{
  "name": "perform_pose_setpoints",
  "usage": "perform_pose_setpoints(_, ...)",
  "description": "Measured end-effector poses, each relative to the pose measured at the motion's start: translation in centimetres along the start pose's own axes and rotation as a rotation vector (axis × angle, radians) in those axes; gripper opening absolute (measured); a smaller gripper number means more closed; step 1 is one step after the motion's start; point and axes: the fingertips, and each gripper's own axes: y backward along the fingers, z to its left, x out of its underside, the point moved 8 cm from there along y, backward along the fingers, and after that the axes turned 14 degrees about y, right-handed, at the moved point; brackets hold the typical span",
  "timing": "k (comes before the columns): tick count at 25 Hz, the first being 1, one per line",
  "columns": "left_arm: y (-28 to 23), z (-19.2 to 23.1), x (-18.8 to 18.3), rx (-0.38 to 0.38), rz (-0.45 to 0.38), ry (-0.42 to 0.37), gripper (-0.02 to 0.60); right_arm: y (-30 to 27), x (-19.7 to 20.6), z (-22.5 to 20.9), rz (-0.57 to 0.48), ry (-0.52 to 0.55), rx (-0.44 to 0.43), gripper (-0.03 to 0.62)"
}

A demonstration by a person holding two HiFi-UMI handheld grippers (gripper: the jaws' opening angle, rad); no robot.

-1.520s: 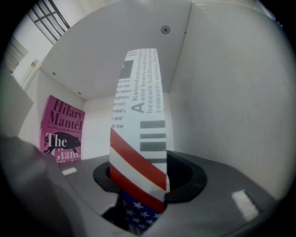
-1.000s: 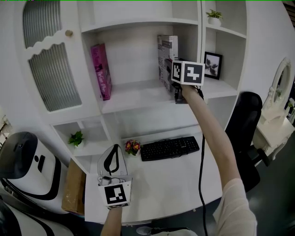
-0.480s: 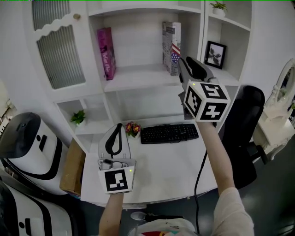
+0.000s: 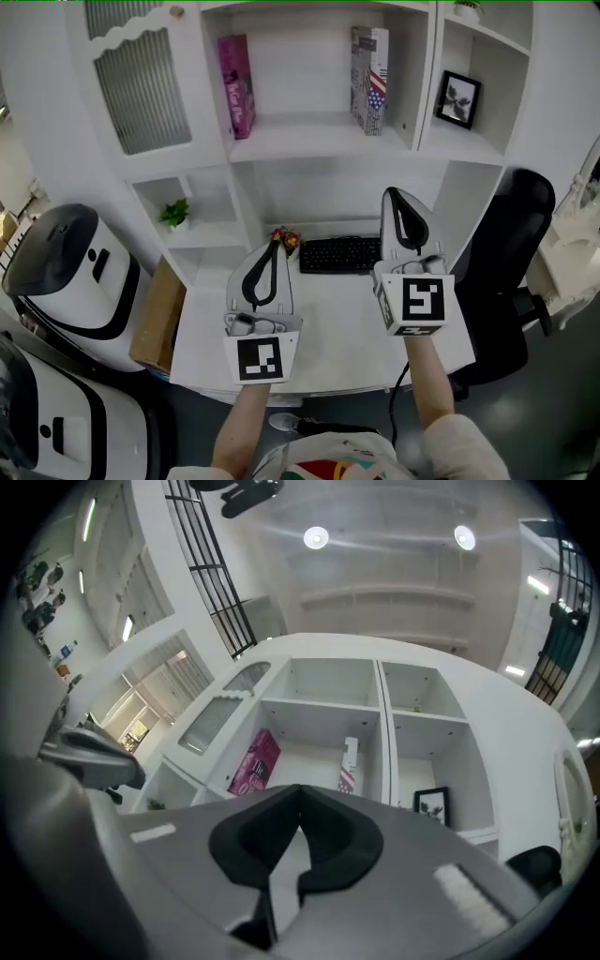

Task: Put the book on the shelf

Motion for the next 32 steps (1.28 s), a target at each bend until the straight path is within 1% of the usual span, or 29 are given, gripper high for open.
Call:
perform_pose_setpoints(4, 0.9, 0.0, 1.0, -0.022, 0.012, 0.028, 0.002, 3.8, 1.9, 3.2, 0.048, -0.003, -0.045, 0.0)
perform_pose_setpoints(9, 1.5, -0.5, 2.7, -0.032, 0.042, 0.056, 0.002, 6.8, 4.4, 6.2, 0.119, -0.079, -0.092, 0.0)
perform_pose_setpoints(12, 1.8, -0.9, 3.5, -0.034, 0.058, 0.063, 0.002, 8.4, 6.2, 7.2, 0.186, -0.094, -0.127, 0.0)
perform_pose_setpoints(14, 1.9, -1.0, 3.8, -0.036, 0.067, 0.066, 0.002, 8.9, 6.7, 7.3, 0.205, -0.092, -0.138, 0.0)
perform_pose_setpoints(23, 1.9, -0.3, 3.0, -0.053, 0.047, 0.056, 0.002, 8.4, 4.9, 7.0, 0.164, -0.126, -0.124, 0.0)
perform_pose_setpoints(26, 1.9, 0.0, 2.7, -0.059, 0.041, 0.049, 0.002, 8.2, 4.9, 7.2, 0.165, -0.138, -0.131, 0.0)
perform_pose_setpoints(30, 2.0, 0.3, 2.4, -0.069, 0.038, 0.044, 0.002, 8.3, 5.4, 7.1, 0.168, -0.114, -0.139, 0.0)
perform_pose_setpoints(32, 2.0, 0.5, 2.4, -0.073, 0.038, 0.044, 0.002, 8.3, 5.4, 7.2, 0.172, -0.122, -0.137, 0.0)
